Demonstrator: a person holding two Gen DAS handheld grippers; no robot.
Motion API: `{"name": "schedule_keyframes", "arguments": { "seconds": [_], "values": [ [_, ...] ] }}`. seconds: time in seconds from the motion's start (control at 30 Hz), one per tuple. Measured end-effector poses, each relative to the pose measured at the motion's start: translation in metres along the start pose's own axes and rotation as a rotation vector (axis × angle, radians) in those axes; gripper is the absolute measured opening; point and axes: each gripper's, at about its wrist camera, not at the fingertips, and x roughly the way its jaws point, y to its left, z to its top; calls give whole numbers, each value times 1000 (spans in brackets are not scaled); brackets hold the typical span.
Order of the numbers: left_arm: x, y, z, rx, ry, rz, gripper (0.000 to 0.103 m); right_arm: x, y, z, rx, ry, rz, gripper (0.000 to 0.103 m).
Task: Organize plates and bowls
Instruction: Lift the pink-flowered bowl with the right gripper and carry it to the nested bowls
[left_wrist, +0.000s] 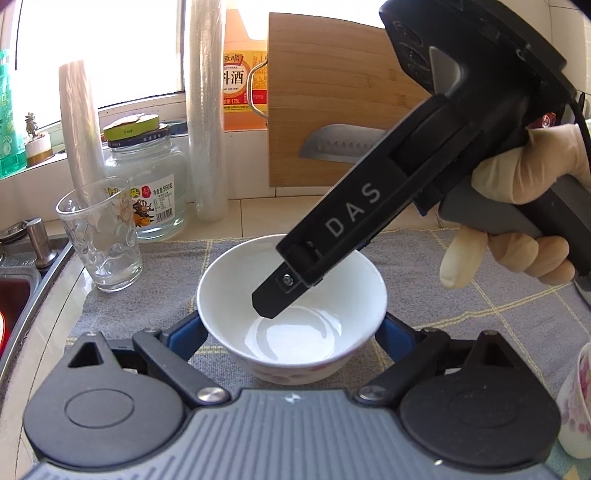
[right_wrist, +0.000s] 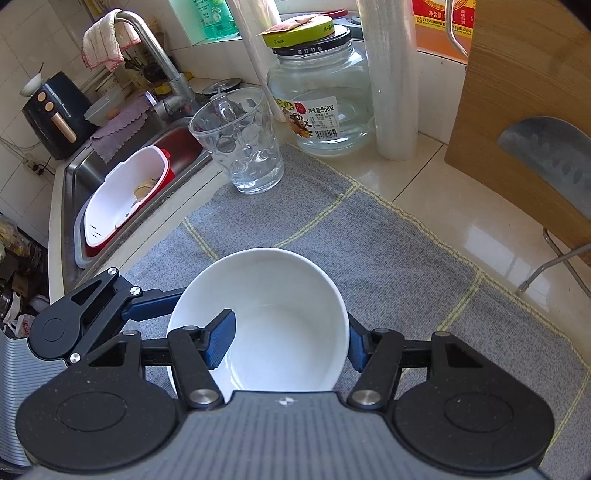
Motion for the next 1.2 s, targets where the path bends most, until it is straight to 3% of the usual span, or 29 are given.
{"name": "schedule_keyframes", "arguments": {
  "seconds": [0.5,1.2],
  "values": [
    [-62,-46,-5,62,8,-64,96,-65,29,-56,27,-23,13,67],
    [-129,-111,-21,97,21,-174,96,-139,39,-149,92,-68,18,67]
  ]
}}
